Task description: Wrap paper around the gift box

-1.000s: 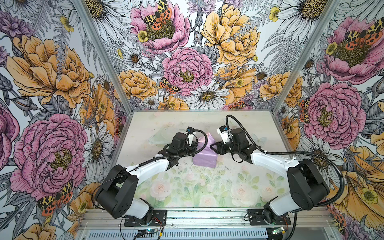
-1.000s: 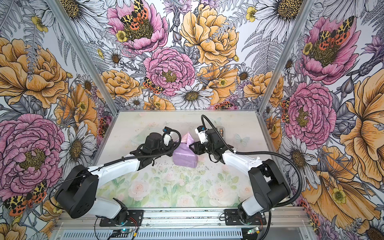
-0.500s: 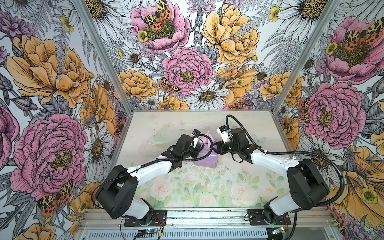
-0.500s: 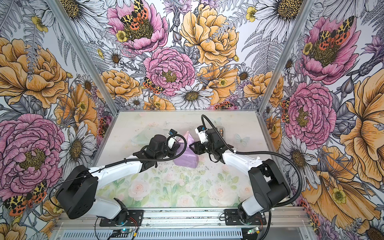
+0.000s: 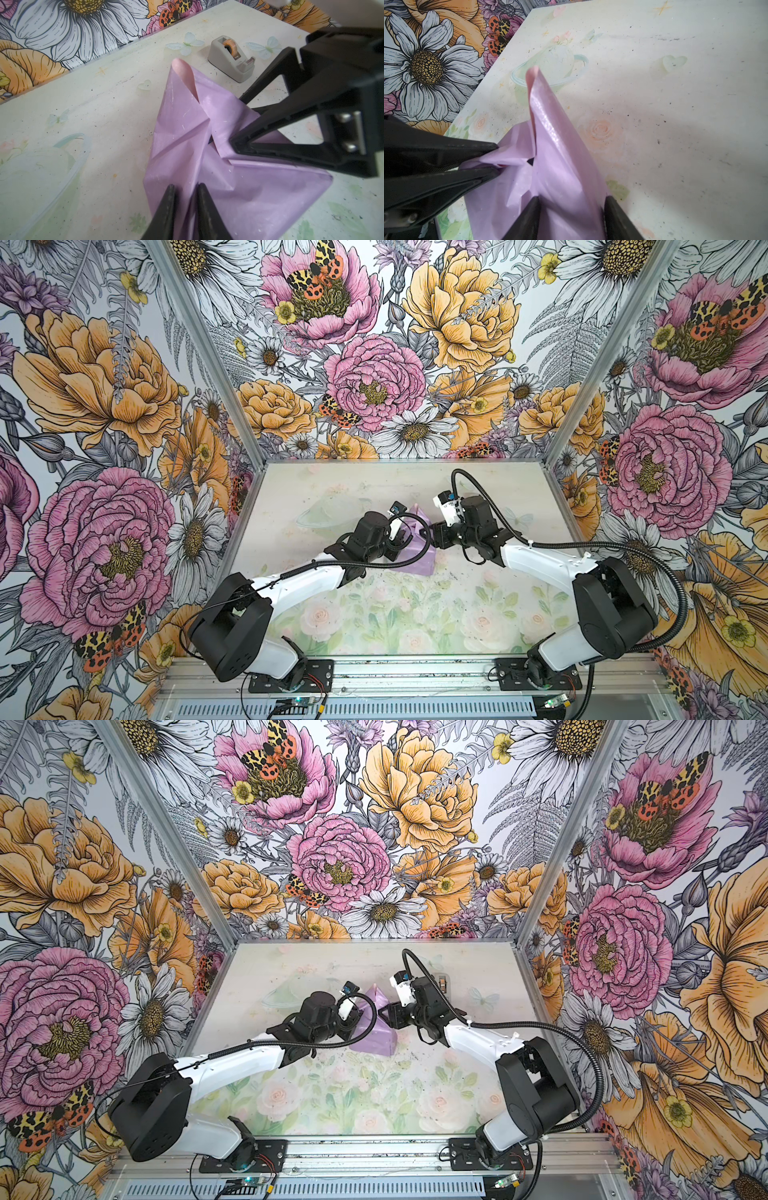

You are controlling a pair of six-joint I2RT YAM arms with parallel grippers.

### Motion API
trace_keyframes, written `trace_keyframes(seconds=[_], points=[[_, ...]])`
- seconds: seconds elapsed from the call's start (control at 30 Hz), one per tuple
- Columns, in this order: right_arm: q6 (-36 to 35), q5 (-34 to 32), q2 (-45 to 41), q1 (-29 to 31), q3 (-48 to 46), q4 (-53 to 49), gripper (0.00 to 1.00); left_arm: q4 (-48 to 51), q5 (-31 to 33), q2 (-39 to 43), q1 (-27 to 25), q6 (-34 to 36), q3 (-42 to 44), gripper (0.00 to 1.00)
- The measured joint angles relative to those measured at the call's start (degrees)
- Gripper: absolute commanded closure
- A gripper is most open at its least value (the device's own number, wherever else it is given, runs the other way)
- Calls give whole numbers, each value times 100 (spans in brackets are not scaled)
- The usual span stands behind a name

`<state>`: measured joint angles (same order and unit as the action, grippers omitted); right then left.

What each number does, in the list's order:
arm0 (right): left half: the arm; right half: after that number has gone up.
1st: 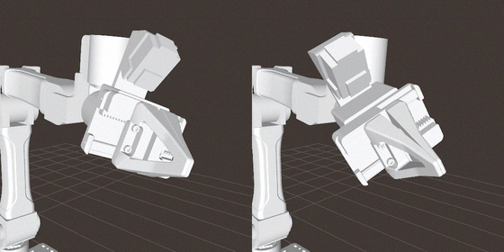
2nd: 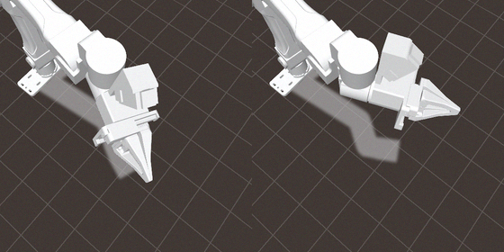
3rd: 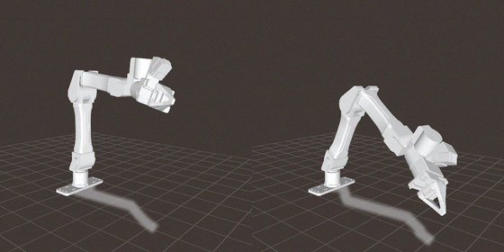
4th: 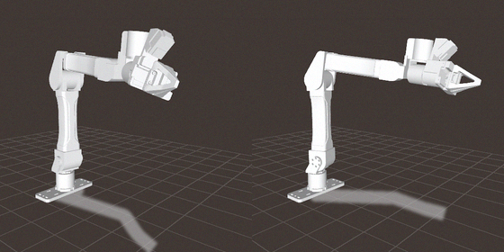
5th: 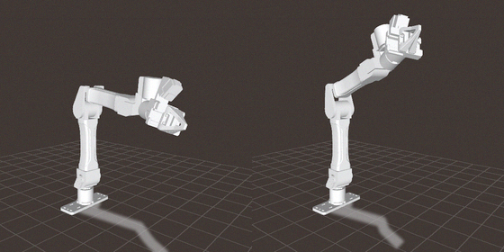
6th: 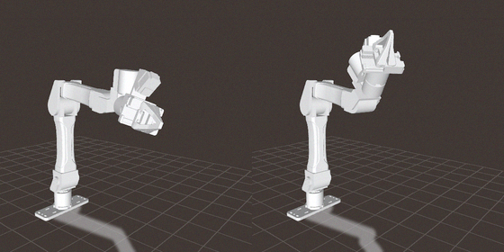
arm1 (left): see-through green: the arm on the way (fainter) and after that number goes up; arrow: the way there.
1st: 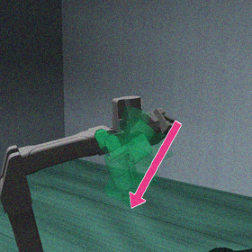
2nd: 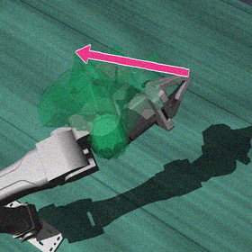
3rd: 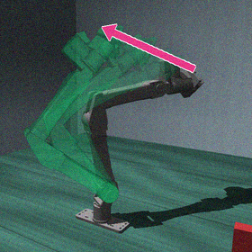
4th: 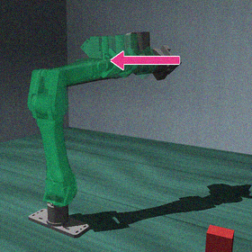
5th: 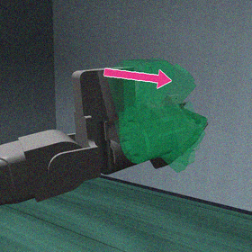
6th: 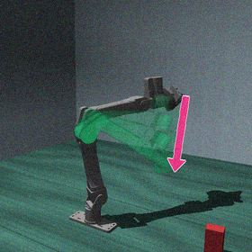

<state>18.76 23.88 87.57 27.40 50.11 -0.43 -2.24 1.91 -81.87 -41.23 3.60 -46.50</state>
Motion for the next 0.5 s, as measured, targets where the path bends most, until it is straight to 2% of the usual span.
trace_keyframes(seconds=[0.17, 0.5], points=[[50, 24, 4, 0, -2, 33, 49, -15, -315, -2, 13, -26, 0, 69], [393, 205, 24, 0, -170, 409, 46, -433, -1349, -157, 503, -404, 146, 82]])
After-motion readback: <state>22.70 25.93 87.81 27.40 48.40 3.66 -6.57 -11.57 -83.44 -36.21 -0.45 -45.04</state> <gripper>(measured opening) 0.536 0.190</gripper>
